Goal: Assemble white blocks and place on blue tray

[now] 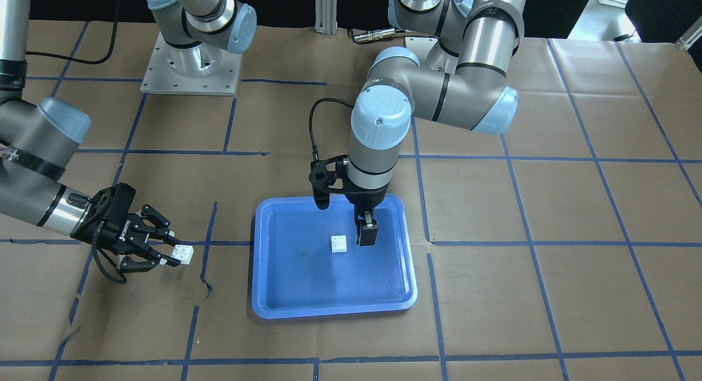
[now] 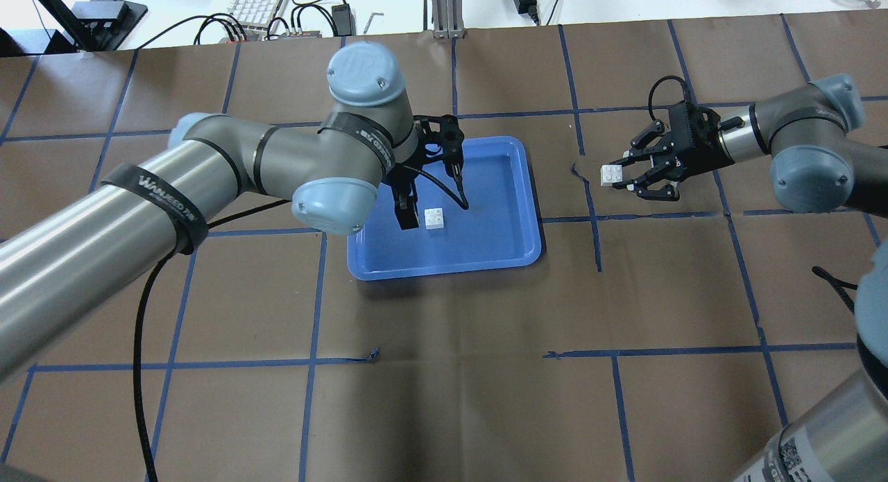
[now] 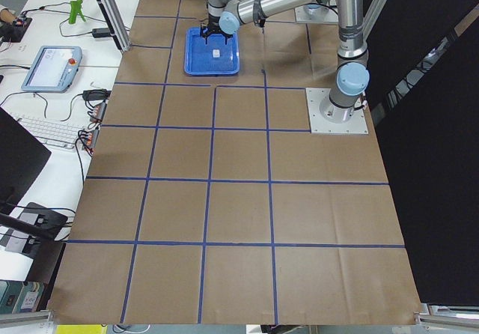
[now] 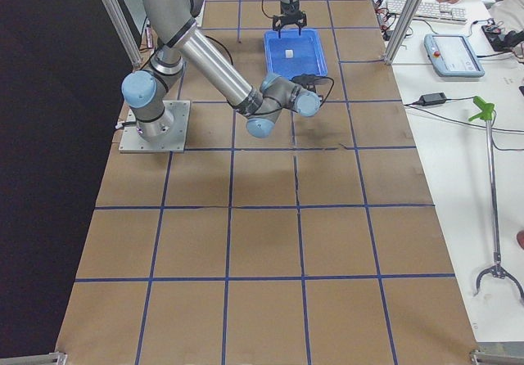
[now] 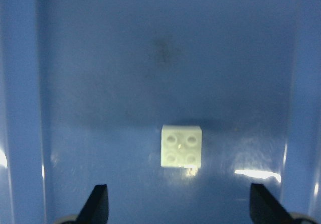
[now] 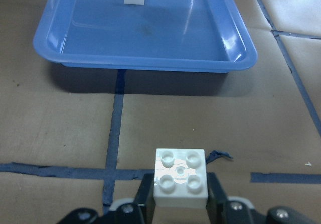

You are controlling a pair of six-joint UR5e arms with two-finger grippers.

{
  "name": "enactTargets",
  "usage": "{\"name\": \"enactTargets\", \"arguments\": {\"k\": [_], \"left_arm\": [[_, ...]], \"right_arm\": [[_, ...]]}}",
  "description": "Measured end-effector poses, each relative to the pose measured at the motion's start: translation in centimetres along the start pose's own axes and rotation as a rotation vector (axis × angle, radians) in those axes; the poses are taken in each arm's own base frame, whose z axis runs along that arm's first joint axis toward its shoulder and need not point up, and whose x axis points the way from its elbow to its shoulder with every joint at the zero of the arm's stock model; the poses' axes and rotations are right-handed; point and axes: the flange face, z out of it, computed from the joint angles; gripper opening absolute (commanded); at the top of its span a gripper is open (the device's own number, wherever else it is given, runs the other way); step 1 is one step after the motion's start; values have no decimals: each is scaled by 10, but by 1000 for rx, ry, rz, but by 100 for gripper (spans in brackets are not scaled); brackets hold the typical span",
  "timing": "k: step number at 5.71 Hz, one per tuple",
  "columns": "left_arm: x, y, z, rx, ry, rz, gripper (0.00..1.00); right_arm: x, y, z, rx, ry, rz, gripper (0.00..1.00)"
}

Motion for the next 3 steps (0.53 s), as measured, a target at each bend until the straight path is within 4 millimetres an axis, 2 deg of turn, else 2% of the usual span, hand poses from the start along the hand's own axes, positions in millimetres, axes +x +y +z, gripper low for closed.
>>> {"name": "enactTargets", "arguments": {"k": [1,2,3], "left_arm": [[20,33,-71,-31,63,-48,99],[36,77,-123,-49,95,-170,99],[39,115,-152,-51,86,-381,99]], "right_arm": [[0,-32,14,14,-20,9,24],[-4,-71,43,25,-67,1,24],[-12,-114,79,32,-119,-26,24]]}}
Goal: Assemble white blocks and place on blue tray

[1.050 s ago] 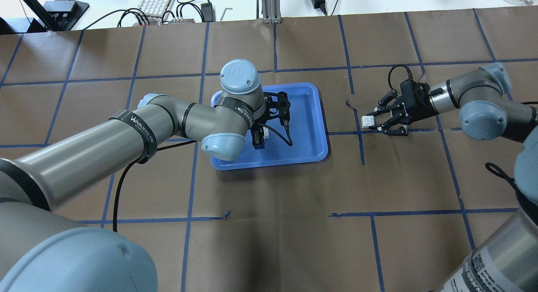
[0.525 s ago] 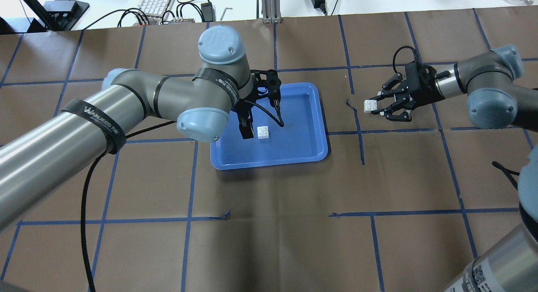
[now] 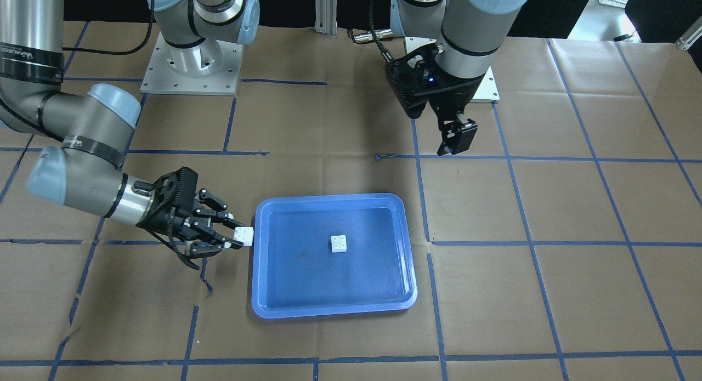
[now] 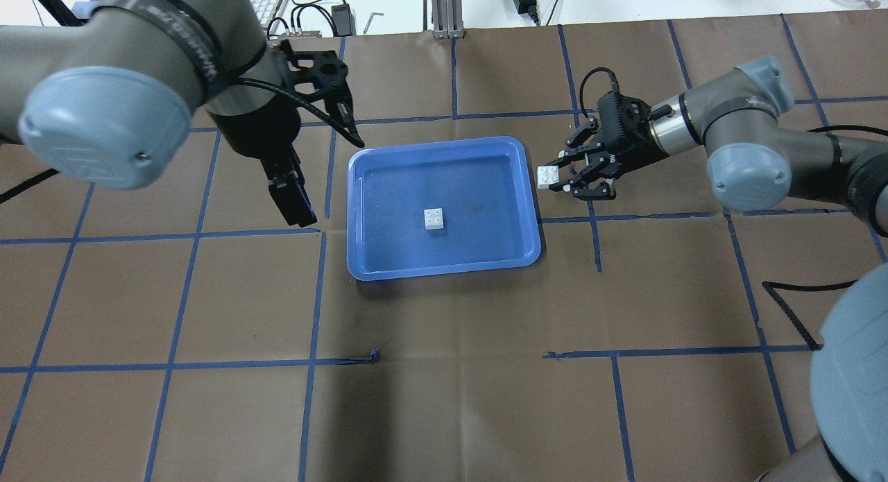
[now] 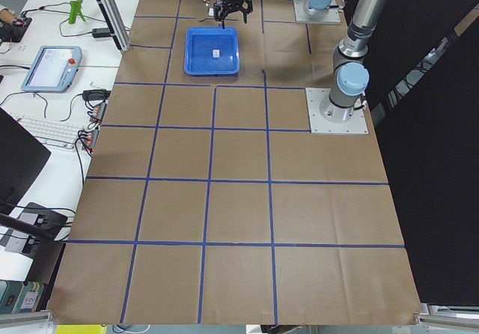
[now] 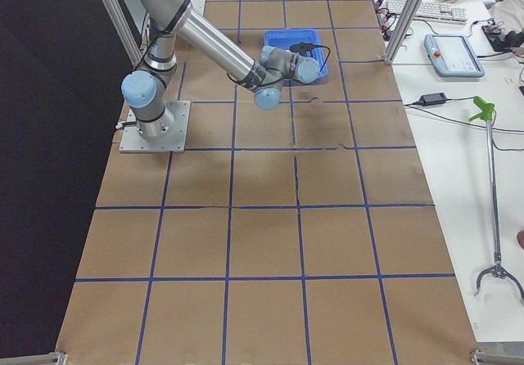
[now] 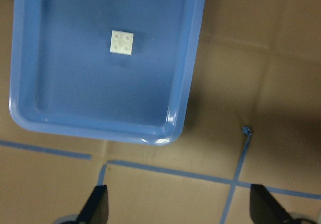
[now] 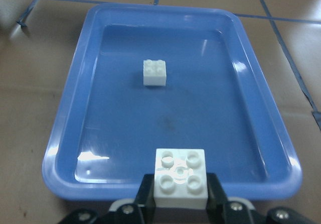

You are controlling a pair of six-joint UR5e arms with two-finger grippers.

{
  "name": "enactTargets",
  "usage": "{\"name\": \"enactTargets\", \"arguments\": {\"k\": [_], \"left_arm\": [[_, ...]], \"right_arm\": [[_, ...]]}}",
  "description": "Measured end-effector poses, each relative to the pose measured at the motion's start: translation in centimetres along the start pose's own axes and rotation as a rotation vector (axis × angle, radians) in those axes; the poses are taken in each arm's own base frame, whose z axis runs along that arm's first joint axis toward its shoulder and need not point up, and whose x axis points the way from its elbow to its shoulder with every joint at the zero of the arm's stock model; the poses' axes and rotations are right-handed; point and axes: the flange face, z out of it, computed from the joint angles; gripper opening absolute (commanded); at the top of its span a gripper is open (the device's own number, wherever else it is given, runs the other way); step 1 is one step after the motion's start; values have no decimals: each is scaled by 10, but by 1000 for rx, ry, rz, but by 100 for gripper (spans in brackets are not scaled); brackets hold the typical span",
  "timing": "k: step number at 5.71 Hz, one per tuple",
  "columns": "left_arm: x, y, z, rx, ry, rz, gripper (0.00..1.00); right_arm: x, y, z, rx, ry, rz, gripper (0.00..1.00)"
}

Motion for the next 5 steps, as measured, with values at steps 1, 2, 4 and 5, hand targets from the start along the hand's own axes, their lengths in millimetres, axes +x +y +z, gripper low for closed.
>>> {"name": "enactTargets", "arguments": {"k": [1,2,4,5], "left_arm": [[-8,16,-14,21,-21,-250,99],[-14,19,-24,54,-45,-545,99],[-20,16,-44,104,-64,-924,99],[-20,17,-50,114,-66,-968,99]], "right_arm": [[-4,-33,32,-2,-30,-21,24],[-6,-52,53,-5,-40,-26,25],[-6,-44,87,-6,-58,-13,26],[-4,-33,99,-5,-58,-8,26]]}}
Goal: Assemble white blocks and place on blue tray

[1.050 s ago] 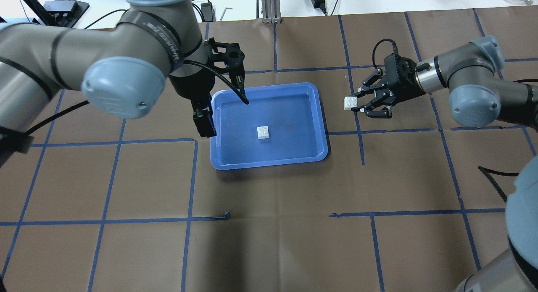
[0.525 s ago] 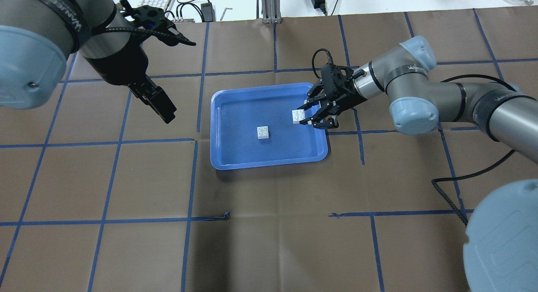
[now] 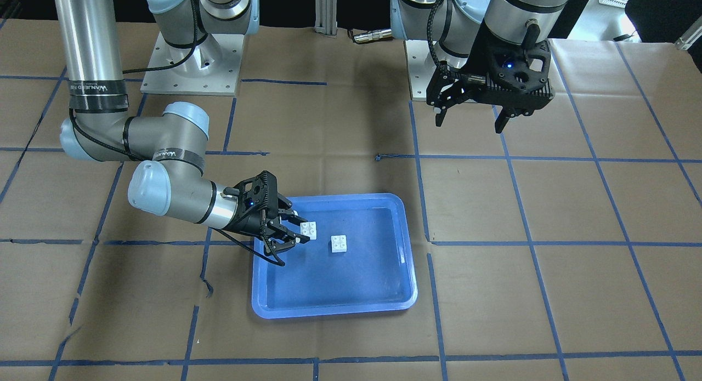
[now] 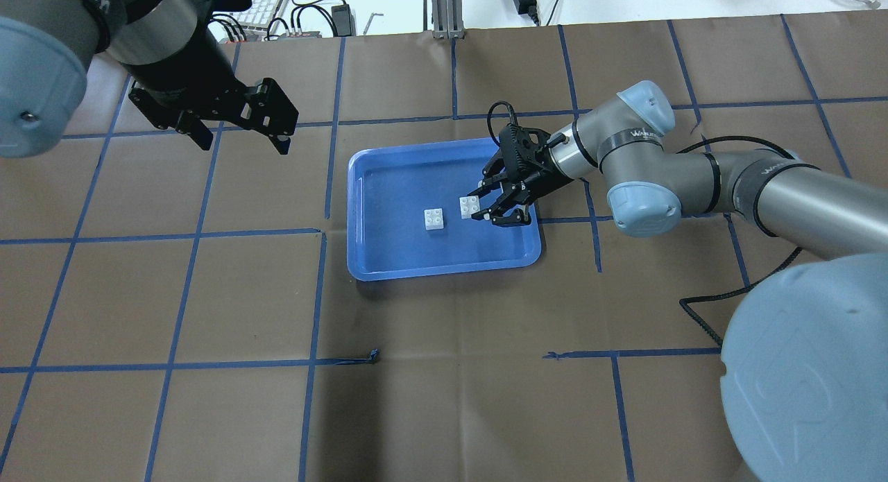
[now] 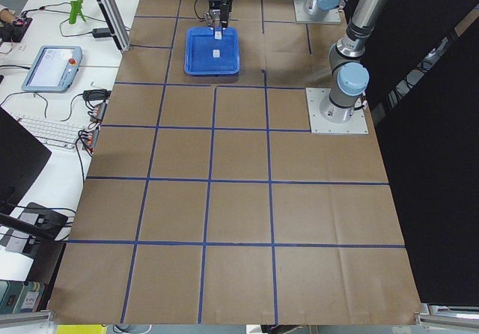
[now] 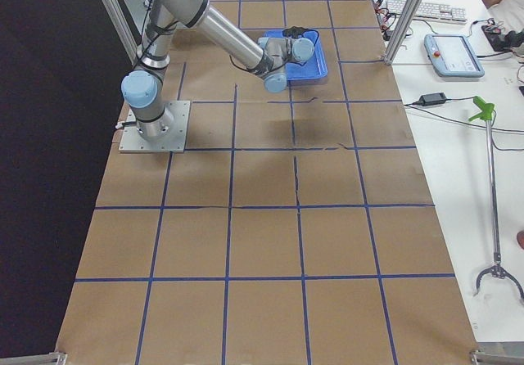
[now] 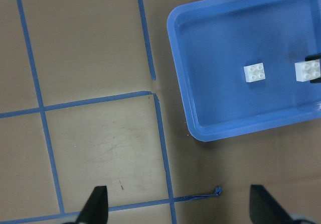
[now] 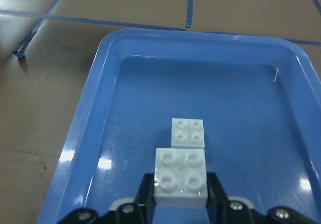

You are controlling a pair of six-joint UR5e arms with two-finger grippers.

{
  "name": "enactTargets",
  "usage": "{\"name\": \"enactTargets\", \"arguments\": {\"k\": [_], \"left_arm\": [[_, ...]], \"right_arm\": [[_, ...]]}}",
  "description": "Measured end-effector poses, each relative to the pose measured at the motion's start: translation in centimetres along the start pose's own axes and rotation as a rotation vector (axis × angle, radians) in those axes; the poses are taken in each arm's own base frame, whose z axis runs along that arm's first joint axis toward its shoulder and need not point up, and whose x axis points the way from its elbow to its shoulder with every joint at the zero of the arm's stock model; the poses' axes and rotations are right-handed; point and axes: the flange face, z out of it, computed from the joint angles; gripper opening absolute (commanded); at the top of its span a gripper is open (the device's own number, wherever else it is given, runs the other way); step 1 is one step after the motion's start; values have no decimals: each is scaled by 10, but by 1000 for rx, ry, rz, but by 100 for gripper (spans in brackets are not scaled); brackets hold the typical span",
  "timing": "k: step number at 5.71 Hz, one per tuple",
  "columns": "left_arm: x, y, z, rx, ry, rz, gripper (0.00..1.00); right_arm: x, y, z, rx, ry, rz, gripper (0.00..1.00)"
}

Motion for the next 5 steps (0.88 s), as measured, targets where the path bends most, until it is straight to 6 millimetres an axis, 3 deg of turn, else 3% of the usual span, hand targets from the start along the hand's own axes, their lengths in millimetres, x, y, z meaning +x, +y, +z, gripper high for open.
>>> {"name": "enactTargets", "arguments": {"k": [5], "left_arm": [[-1,6,-13,2,-17,-12,99]], "right_arm": [[2,14,34,4,-16,13,26]]}}
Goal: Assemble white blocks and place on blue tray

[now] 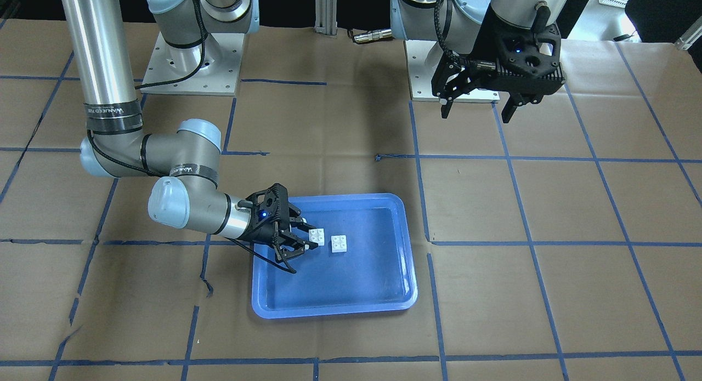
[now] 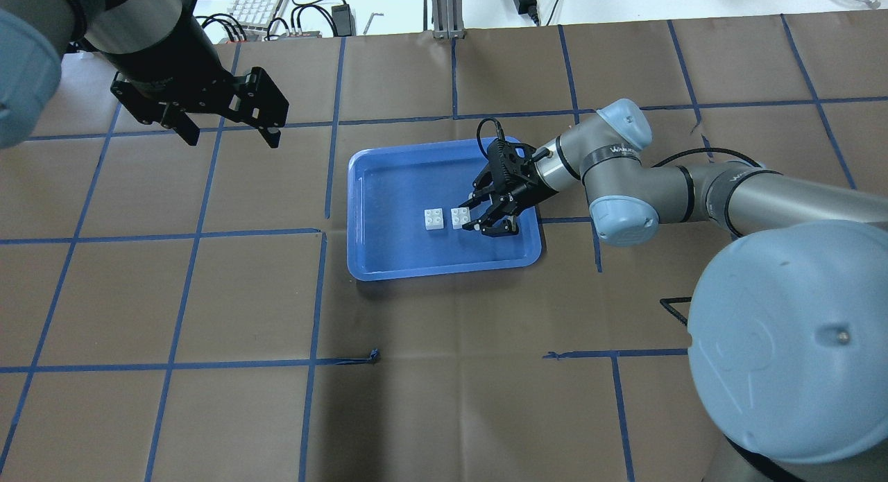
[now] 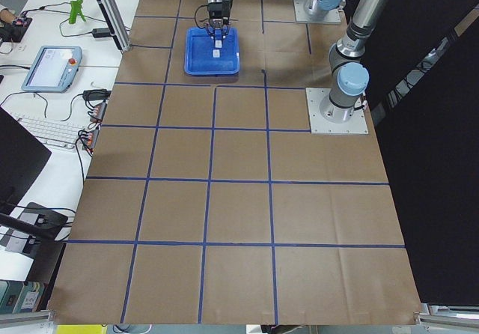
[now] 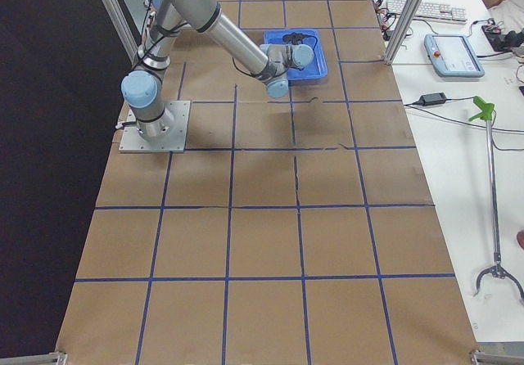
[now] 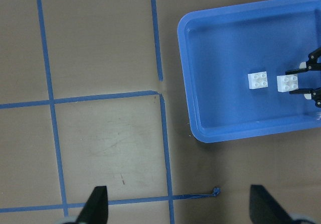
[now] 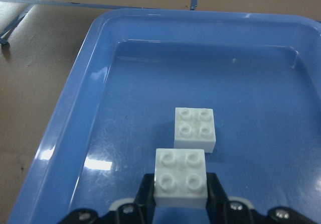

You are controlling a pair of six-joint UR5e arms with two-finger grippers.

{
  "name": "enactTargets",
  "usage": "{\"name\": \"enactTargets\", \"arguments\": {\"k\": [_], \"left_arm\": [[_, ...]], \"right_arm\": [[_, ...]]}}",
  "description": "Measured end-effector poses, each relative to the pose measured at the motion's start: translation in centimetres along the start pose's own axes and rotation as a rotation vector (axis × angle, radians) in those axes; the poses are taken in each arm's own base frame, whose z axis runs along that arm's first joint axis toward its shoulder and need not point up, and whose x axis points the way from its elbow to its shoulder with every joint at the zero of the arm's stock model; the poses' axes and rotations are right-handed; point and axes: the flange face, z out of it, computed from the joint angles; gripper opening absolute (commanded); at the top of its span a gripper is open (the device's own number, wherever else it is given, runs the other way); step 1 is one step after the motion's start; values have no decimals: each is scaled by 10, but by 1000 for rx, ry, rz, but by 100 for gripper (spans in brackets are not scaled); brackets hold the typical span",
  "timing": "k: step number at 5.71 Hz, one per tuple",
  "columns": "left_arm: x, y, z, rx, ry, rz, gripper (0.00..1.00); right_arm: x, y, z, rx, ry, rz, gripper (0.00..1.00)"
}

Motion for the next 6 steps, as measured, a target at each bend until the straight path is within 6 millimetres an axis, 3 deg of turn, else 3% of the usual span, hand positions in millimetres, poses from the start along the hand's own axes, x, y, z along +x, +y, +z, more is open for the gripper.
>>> {"name": "enactTargets", "arguments": {"k": [5,6], "left_arm": [[1,1,4,-6,-1,3,99],[1,1,6,-6,-1,3,99]], "right_arm": [[9,-1,18,-2,10,24,26],[9,-1,19,-2,10,24,31]]}}
